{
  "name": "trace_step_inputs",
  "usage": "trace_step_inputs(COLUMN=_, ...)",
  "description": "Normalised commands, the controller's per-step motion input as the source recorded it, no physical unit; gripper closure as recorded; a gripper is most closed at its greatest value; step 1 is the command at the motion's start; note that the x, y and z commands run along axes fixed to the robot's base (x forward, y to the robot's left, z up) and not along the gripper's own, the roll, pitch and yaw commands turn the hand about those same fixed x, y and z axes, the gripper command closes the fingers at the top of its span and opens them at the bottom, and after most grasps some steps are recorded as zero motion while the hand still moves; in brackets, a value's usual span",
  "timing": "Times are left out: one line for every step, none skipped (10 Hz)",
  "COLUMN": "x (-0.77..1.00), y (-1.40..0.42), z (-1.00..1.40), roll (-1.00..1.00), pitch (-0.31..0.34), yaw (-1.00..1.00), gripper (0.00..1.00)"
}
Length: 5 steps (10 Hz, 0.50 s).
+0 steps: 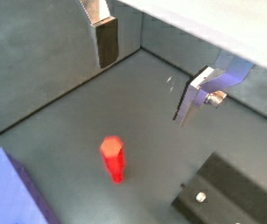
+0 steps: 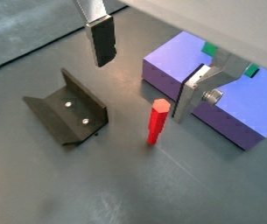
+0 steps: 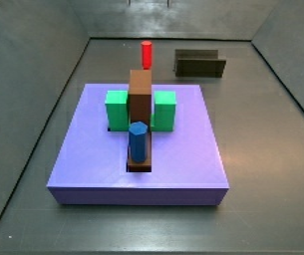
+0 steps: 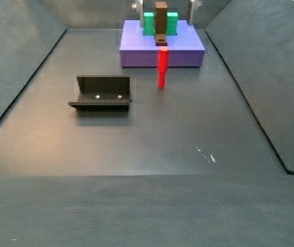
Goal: Pick up the red object. Move up. Move to above the board. Insert the red object.
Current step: Pick up the red object.
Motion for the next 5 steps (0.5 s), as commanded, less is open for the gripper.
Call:
trace_step_inputs(x=0.1, y=-0.32, z=-0.53, roll=-0.11, pitch=-0.02, yaw=0.0, gripper=0.0)
trace_step_inputs(x=0.0, y=-0.3, z=-0.49, roll=-0.05, pitch=-0.051, yaw=0.0, gripper=0.0)
trace_step_inputs(x=0.09, y=-0.17, z=-0.33, roll=-0.03, pitch=0.0, yaw=0.0, gripper=0.0)
trace_step_inputs(x=0.03, y=-0.19, z=-0.27, roll=0.0, pitch=0.0, yaw=0.0, gripper=0.0)
trace_step_inputs(x=0.03, y=-0.2, z=-0.39, roll=0.0, pitch=-0.011, yaw=0.0, gripper=0.0)
